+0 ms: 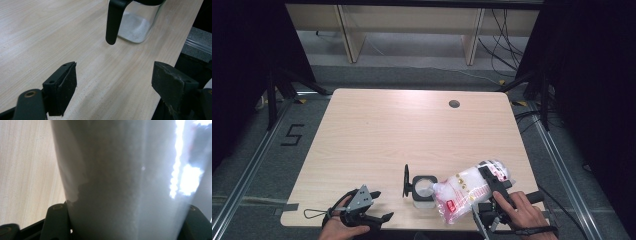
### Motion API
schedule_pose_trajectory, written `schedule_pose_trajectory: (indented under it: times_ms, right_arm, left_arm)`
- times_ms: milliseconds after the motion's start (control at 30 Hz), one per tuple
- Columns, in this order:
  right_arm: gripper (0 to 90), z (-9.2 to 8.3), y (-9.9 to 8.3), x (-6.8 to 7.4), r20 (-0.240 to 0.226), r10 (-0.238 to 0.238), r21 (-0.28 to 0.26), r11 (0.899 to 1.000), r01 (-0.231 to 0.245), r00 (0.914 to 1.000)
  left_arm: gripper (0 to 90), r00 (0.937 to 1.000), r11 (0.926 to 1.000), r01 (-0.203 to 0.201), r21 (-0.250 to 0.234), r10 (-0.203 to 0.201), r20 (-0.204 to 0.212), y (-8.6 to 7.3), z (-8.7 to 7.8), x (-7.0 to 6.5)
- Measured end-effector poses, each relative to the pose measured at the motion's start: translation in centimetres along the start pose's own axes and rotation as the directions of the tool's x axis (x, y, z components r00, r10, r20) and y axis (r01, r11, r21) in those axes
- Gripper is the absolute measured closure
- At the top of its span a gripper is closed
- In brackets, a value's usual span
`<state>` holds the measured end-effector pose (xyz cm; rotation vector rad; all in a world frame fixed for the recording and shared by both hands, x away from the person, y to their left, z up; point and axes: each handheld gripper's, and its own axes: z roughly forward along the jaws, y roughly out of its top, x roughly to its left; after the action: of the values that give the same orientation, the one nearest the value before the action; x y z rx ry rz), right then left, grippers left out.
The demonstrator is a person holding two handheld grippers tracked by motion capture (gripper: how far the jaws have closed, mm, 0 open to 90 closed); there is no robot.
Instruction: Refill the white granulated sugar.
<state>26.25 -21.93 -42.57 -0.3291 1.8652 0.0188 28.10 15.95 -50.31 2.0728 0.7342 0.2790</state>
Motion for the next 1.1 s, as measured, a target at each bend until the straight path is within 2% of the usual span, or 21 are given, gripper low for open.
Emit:
schedule_pose_trajectory:
  times_ms: [67, 100, 133, 167, 200, 267, 300, 400, 433, 533, 567, 667, 700, 733, 767, 800, 833, 867, 1000, 1033, 1100]
  right_arm:
    - [41.1, -0.08, 0.00, 0.12, -0.009, 0.018, 0.013, 1.000, -0.018, 0.9998]
    - [41.1, 0.14, -0.05, 0.05, 0.026, -0.004, -0.023, 1.000, 0.005, 0.9997]
    - [41.1, 0.14, -0.05, 0.05, 0.026, -0.004, -0.023, 1.000, 0.005, 0.9997]
    - [41.1, 0.19, 0.02, -0.30, 0.031, -0.053, -0.034, 0.998, 0.054, 0.9981]
    - [41.1, 0.19, 0.02, -0.30, 0.031, -0.053, -0.034, 0.998, 0.054, 0.9981]
    - [41.1, 0.05, 0.04, -0.24, 0.018, -0.037, -0.015, 0.999, 0.037, 0.9992]
    - [41.1, 0.05, 0.06, -0.31, 0.016, -0.050, -0.016, 0.999, 0.050, 0.9986]
    - [41.0, -0.06, 0.14, -0.29, 0.005, -0.041, -0.002, 0.999, 0.041, 0.9992]
    - [41.1, -0.05, 0.12, -0.02, 0.005, -0.002, 0.001, 1.000, 0.002, 1.0000]
    - [41.1, -0.08, 0.17, 0.04, 0.000, 0.001, 0.005, 1.000, -0.001, 1.0000]
    - [41.1, -0.05, 0.16, 0.03, 0.000, -0.006, 0.000, 1.000, 0.006, 1.0000]
    - [41.1, -0.06, 0.23, -0.12, -0.005, -0.035, 0.002, 0.999, 0.035, 0.9994]
    - [41.1, -0.08, 0.30, -0.37, -0.004, -0.067, 0.001, 0.998, 0.067, 0.9978]
    - [41.1, -0.06, 0.20, 0.06, -0.003, -0.013, 0.003, 1.000, 0.013, 0.9999]
    - [41.1, -0.06, 0.20, 0.06, -0.003, -0.013, 0.003, 1.000, 0.013, 0.9999]
    - [41.1, -0.13, 0.24, 0.20, -0.007, 0.009, 0.016, 1.000, -0.009, 0.9999]
    - [41.1, 0.10, 0.19, 0.12, 0.020, -0.021, -0.016, 1.000, 0.021, 0.9996]
    - [41.1, 0.13, 0.26, -0.16, 0.022, -0.066, -0.023, 0.997, 0.067, 0.9976]
    - [41.1, -0.06, 0.44, -0.19, -0.004, -0.066, -0.002, 0.998, 0.066, 0.9978]
    - [41.1, -0.08, 0.37, 0.21, -0.005, -0.010, 0.006, 1.000, 0.010, 0.9999]
    - [41.1, -0.04, 0.37, 0.12, -0.004, -0.024, -0.001, 1.000, 0.024, 0.9997]
  left_arm:
    - [19.8, 1.0000, 1.0000, 0.004, -0.005, -0.004, 0.000, -0.01, 0.03, -0.03]
    - [19.7, 1.0000, 1.0000, 0.005, -0.005, -0.005, -0.002, -0.01, 0.01, -0.04]
    - [19.8, 1.0000, 1.0000, 0.005, -0.005, -0.005, -0.002, -0.01, 0.01, -0.04]
    - [19.8, 1.0000, 1.0000, 0.005, -0.005, -0.005, -0.004, -0.01, 0.01, -0.02]
    - [19.7, 1.0000, 1.0000, 0.005, -0.005, -0.005, -0.004, -0.01, 0.01, -0.02]
    - [19.8, 1.0000, 1.0000, 0.005, -0.006, -0.005, -0.001, -0.01, 0.01, -0.04]
    - [19.8, 1.0000, 1.0000, 0.005, -0.006, -0.005, -0.001, 0.00, 0.02, -0.04]
    - [19.8, 1.0000, 0.9999, 0.009, -0.009, -0.009, 0.001, -0.01, 0.02, -0.07]
    - [19.8, 0.9998, 0.9997, 0.017, -0.016, -0.017, 0.001, -0.01, 0.06, -0.13]
    - [19.8, 0.9999, 0.9997, 0.017, -0.016, -0.017, 0.001, -0.01, 0.06, -0.13]
    - [19.7, 0.9999, 0.9999, -0.011, 0.009, 0.011, -0.010, 0.01, -0.04, 0.10]
    - [19.7, 0.9999, 1.0000, -0.005, 0.002, 0.005, -0.009, 0.00, -0.03, 0.05]
    - [19.7, 0.9999, 1.0000, -0.007, 0.004, 0.007, -0.009, 0.01, -0.02, 0.06]
    - [19.7, 0.9999, 0.9999, 0.011, -0.010, -0.011, 0.000, -0.01, 0.03, -0.07]
    - [19.8, 0.9999, 0.9999, 0.011, -0.010, -0.011, 0.000, -0.01, 0.03, -0.07]
    - [19.8, 0.9999, 0.9999, 0.010, -0.010, -0.010, 0.000, -0.01, 0.03, -0.08]
    - [19.8, 1.0000, 0.9999, 0.009, -0.009, -0.009, 0.000, -0.01, 0.02, -0.07]
    - [19.7, 0.9999, 0.9998, 0.014, -0.013, -0.014, 0.000, -0.01, 0.05, -0.10]
    - [19.7, 0.9999, 1.0000, -0.008, 0.006, 0.008, -0.011, 0.01, -0.05, 0.08]
    - [19.7, 0.9999, 0.9997, 0.017, -0.016, -0.017, 0.001, -0.01, 0.06, -0.13]
    - [19.7, 0.9999, 0.9999, -0.011, 0.008, 0.011, -0.011, 0.01, -0.06, 0.09]
